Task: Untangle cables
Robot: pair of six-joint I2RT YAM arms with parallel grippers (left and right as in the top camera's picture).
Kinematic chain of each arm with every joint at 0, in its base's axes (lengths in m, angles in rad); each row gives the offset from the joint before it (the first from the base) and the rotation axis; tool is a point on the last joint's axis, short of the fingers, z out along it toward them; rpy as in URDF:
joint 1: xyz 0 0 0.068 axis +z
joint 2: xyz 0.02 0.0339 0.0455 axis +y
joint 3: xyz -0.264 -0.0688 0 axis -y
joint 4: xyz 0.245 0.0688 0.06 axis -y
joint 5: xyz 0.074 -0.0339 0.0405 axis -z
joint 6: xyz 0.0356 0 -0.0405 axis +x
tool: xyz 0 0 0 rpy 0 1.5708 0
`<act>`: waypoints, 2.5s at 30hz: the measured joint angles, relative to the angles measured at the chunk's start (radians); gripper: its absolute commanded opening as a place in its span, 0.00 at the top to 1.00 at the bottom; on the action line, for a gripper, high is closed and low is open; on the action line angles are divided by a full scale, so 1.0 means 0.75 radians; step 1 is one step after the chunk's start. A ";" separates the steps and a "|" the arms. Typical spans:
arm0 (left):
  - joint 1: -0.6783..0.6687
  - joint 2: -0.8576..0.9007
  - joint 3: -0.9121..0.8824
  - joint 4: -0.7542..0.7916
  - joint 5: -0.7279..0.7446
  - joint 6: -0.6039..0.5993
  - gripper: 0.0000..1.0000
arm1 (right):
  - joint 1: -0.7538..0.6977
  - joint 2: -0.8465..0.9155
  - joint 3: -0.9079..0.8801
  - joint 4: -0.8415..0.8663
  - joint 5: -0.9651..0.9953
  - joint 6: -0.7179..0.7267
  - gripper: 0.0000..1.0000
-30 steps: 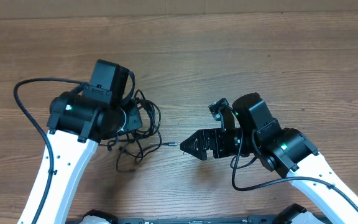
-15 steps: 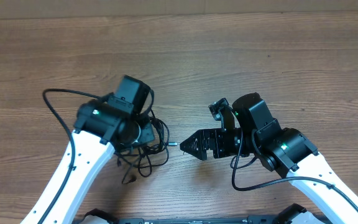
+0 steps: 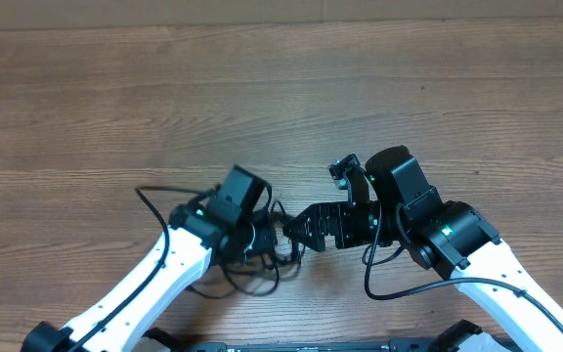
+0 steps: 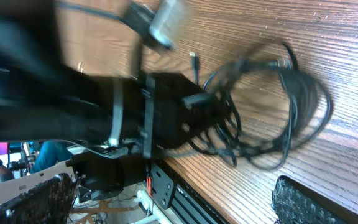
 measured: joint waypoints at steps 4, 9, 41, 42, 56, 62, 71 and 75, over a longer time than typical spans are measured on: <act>0.004 0.034 -0.053 -0.037 -0.005 0.021 0.70 | 0.000 0.000 0.000 0.001 0.000 0.001 0.00; 0.104 0.036 -0.045 -0.169 -0.105 0.091 0.20 | 0.000 0.000 0.000 0.001 0.000 0.001 0.00; 0.494 0.042 0.396 -0.148 -0.083 0.567 0.30 | 0.000 0.000 0.000 0.000 0.001 0.001 0.00; 0.492 0.046 0.396 -0.101 -0.098 0.556 0.29 | 0.000 0.000 0.000 0.000 0.001 0.001 0.00; 0.476 0.511 0.395 0.285 -0.222 0.512 0.20 | 0.000 0.000 0.000 0.001 0.001 0.001 0.00; 0.475 0.605 0.393 0.416 -0.160 0.490 0.51 | 0.000 0.000 0.000 -0.001 0.000 0.001 0.00; 0.423 0.689 0.393 0.627 0.063 0.488 0.96 | 0.000 0.000 0.000 0.001 0.000 0.001 0.00; 0.447 0.689 0.440 0.714 0.348 0.488 0.96 | 0.000 0.000 0.000 0.001 0.000 0.001 0.00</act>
